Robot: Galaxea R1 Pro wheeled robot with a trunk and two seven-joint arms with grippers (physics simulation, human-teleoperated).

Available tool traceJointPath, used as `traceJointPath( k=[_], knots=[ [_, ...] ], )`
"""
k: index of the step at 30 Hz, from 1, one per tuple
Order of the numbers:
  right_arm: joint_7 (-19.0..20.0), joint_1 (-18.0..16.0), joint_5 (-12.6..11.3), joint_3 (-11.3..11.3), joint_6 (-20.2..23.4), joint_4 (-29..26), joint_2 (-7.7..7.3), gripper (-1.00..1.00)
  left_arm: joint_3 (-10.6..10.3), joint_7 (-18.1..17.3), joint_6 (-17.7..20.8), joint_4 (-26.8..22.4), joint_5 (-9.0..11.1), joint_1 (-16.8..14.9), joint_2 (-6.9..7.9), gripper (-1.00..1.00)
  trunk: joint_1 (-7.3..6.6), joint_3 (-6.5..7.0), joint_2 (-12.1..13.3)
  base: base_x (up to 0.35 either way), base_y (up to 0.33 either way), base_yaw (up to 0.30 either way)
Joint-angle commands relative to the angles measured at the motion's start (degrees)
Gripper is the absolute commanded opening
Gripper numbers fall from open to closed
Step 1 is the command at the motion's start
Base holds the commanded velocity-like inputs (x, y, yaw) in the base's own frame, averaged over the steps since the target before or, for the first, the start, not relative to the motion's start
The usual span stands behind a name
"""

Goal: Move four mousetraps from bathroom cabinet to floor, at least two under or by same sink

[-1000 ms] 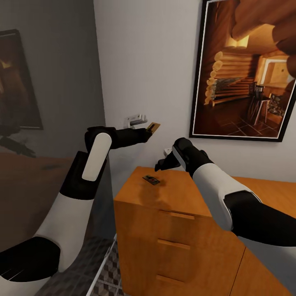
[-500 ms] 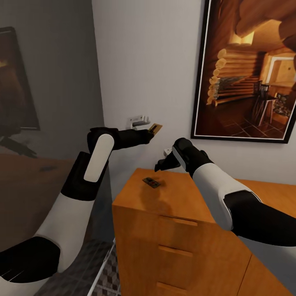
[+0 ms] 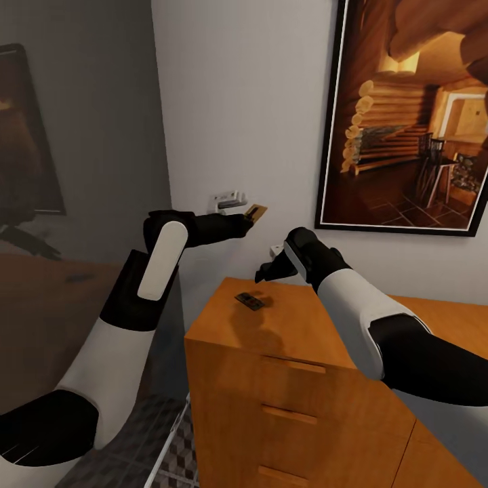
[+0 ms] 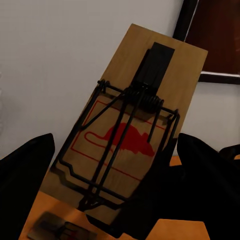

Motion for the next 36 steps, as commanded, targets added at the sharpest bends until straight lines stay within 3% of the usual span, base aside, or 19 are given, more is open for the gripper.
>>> traceJointPath(
  k=[1, 29, 36],
  knots=[
    [0.4, 0.0, 0.5, 0.1, 0.2, -0.1, 0.0, 1.0, 0.0, 0.6, 0.1, 0.0, 0.6, -0.1, 0.01, -1.0, 0.0, -0.07, 0.0, 0.0, 0.0, 0.0],
    [0.5, 0.0, 0.2, 0.1, 0.2, -2.9, 0.0, 1.0, -0.2, 0.6, 0.2, 0.0, 0.7, -0.1, 0.12, -1.0, 0.0, -0.07, 0.0, 0.0, 0.0, 0.002],
    [0.5, 0.0, 0.1, -0.1, 0.2, -3.2, 0.0, 1.0, -0.2, 0.6, 0.3, 0.0, 0.7, -0.1, 0.17, -1.0, 0.0, -0.07, 0.0, 0.0, 0.0, 0.165]
  ],
)
